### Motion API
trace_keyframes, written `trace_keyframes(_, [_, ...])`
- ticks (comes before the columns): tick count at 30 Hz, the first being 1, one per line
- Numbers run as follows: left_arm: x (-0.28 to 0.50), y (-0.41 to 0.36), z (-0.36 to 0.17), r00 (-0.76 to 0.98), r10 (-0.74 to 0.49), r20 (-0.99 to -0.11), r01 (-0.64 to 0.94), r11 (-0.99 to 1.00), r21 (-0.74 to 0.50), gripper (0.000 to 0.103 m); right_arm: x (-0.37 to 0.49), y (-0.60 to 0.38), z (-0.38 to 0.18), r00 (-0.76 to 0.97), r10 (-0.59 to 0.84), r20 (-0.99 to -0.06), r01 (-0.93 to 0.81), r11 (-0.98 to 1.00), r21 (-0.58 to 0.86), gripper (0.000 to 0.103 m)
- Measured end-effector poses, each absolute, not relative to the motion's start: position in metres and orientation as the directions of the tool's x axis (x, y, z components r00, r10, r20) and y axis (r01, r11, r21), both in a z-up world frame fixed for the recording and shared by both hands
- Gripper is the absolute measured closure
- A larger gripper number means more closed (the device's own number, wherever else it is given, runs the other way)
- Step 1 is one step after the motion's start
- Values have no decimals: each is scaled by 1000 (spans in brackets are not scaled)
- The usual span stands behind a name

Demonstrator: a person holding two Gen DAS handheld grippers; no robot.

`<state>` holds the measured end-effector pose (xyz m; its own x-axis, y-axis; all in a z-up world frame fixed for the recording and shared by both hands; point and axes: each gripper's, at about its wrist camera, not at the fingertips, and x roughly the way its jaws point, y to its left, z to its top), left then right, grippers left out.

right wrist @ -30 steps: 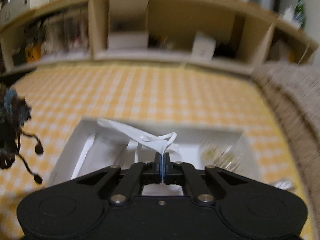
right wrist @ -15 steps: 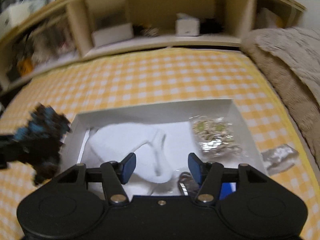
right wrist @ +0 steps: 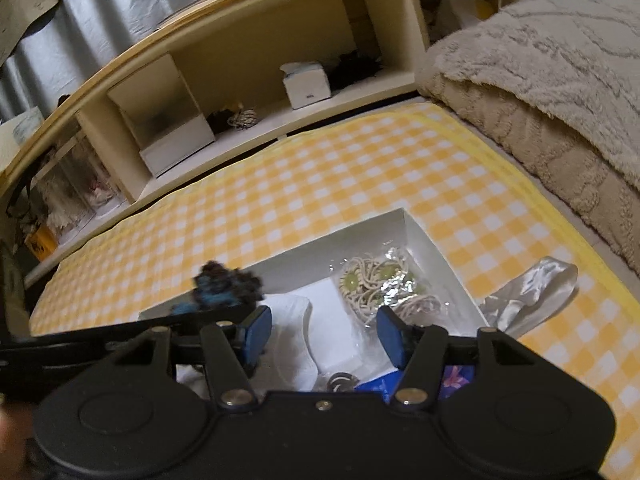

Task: Organize soft objects
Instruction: 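Lower the knitted pouch onto the mask in the tray and open the left gripper, then withdraw both open tools from the tray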

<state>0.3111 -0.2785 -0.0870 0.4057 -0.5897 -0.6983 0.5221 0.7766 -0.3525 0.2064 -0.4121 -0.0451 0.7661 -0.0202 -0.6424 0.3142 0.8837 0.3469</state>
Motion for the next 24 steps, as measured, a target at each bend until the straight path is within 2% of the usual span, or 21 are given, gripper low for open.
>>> trace_keyframes(4, [316,-289,-105,378,-550,-745,505,797,-332,23,208,-419,-53,757,-19,-653,334,870,363,44])
trace_keyframes(8, [313,-283,-100,403,-531,-746,510,807,-299,8,207,-424,-56,757,-22,-652,346,861,372,42])
trace_keyframes(24, [285,-218,-49,507,-476,-719,480,849,-223,0,186,-409,-33,772,-90,-629,354,883,309,27])
